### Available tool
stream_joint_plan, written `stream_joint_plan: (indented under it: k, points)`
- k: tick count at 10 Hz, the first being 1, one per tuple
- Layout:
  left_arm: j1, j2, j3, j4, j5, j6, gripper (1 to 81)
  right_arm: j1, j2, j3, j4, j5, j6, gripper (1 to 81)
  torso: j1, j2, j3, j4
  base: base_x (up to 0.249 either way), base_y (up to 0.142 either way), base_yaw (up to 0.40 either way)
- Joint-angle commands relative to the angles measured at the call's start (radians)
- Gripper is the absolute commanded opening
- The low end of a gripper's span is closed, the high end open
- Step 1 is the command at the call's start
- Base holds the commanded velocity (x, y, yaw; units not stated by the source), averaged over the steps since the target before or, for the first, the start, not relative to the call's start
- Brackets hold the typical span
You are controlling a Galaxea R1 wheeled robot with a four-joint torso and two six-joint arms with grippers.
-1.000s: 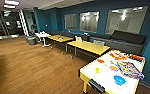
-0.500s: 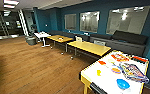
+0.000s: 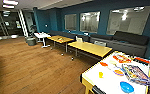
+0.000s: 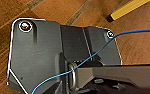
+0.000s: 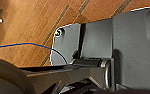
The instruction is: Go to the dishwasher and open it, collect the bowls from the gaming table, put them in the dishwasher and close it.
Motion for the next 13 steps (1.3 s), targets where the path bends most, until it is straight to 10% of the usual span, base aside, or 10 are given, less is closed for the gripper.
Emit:
stream_joint_plan:
  k: [1,13]
  points:
    - [-0.030,-0.005,0.009,0.011,0.045,0.001,81.1,0.036,-0.008,0.011,-0.016,-0.029,-0.004,81.1,0.000,0.000,0.000,0.000,0.093,0.078,0.000]
    - [-0.030,-0.002,0.006,0.011,0.045,0.001,81.1,0.039,-0.005,0.011,-0.016,-0.029,-0.004,81.1,0.000,0.000,0.000,0.000,0.088,0.076,0.000]
